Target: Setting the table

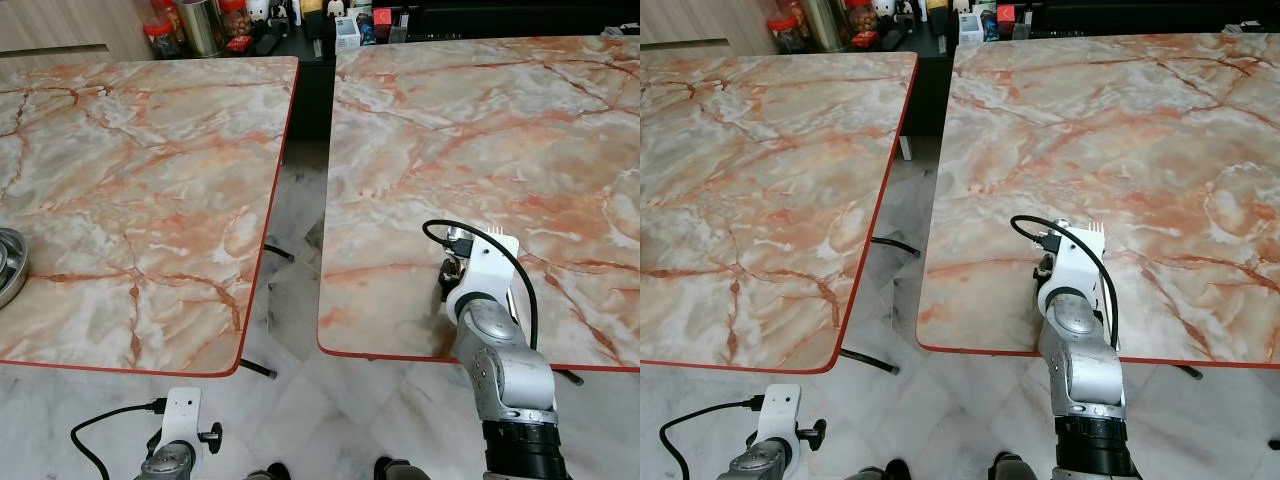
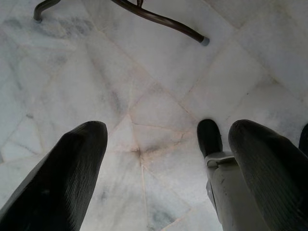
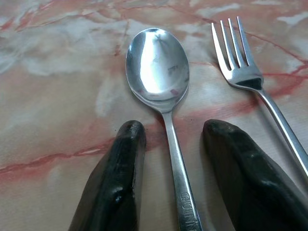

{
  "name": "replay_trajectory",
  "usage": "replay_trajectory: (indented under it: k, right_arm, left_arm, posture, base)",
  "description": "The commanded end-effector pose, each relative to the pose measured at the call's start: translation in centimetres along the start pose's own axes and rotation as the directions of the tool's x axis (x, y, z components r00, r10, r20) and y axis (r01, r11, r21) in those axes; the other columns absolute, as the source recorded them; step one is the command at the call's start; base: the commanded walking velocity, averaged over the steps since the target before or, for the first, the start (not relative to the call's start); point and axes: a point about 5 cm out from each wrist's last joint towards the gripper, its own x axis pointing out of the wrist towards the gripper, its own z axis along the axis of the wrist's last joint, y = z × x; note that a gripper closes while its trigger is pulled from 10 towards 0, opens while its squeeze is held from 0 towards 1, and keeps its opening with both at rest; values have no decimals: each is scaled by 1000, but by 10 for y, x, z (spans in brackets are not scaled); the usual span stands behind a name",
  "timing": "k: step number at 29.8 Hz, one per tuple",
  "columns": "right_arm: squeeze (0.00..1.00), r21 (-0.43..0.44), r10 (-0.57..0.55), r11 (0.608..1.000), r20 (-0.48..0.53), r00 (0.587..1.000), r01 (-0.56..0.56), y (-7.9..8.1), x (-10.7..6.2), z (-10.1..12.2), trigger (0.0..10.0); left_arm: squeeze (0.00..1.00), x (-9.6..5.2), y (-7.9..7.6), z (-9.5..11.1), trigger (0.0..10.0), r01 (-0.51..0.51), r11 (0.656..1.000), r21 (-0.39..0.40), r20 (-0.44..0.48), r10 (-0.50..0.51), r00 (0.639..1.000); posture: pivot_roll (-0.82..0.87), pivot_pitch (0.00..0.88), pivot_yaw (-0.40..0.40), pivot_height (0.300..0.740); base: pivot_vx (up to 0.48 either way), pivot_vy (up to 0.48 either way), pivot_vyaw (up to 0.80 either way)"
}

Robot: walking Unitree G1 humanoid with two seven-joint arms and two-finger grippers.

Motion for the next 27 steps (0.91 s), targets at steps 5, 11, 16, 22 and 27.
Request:
replay_trajectory:
  k: [5, 11, 16, 22, 27]
  right_arm:
    - [0, -6, 22, 1000, -45, 999, -23, 5, 0, -11, 0]
    - [0, -1, 47, 999, -39, 998, -47, 8, 0, -9, 0]
    - [0, -11, 55, 998, -24, 998, -55, 11, -1, -7, 0]
    - [0, -19, 63, 998, -21, 998, -64, 12, -2, -7, 0]
    - [0, -31, 73, 997, -15, 997, -74, 14, -2, -6, 0]
  left_arm:
    - [0, -1, 5, -8, 10000, -10, 1000, -8, -31, 10, 999]
    - [0, -1, 6, -7, 10000, -14, 1000, -7, -30, 14, 999]
    - [0, -1, 5, -7, 10000, -14, 1000, -7, -29, 14, 999]
    - [0, -1, 5, -8, 10000, -14, 1000, -8, -32, 14, 999]
    - [0, -2, 4, -9, 10000, -12, 1000, -7, -35, 12, 999]
  posture:
    - [-145, 189, 71, 740]
    - [-146, 189, 71, 740]
    - [-147, 187, 70, 740]
    - [-147, 184, 69, 740]
    - [-148, 176, 70, 740]
  base:
    - [0, 0, 0]
    - [0, 0, 0]
    - [0, 0, 0]
    - [0, 0, 0]
    - [0, 0, 0]
